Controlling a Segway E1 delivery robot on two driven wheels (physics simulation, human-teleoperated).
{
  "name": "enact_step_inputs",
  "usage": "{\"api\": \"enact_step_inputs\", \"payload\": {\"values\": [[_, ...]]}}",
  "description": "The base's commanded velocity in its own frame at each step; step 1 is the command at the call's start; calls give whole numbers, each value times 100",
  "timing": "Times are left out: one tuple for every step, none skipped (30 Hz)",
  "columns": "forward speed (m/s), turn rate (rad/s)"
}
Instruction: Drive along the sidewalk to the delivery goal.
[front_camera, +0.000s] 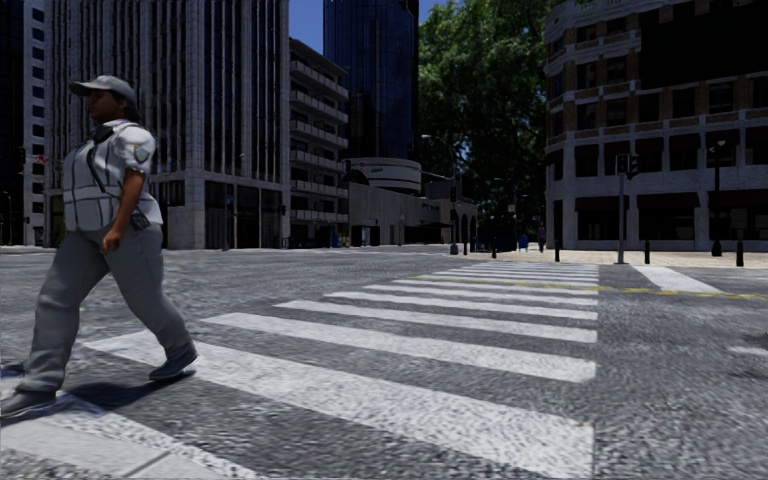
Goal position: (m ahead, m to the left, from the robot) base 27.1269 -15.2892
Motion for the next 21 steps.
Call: {"api": "enact_step_inputs", "payload": {"values": [[172,0],[176,0],[184,0],[184,0],[200,0],[200,0],[200,0],[200,0],[200,0],[200,0],[200,0],[200,0],[200,0],[200,-7],[200,-22],[200,-34],[200,-34],[200,-38],[200,-40],[200,-41],[200,-41]]}}
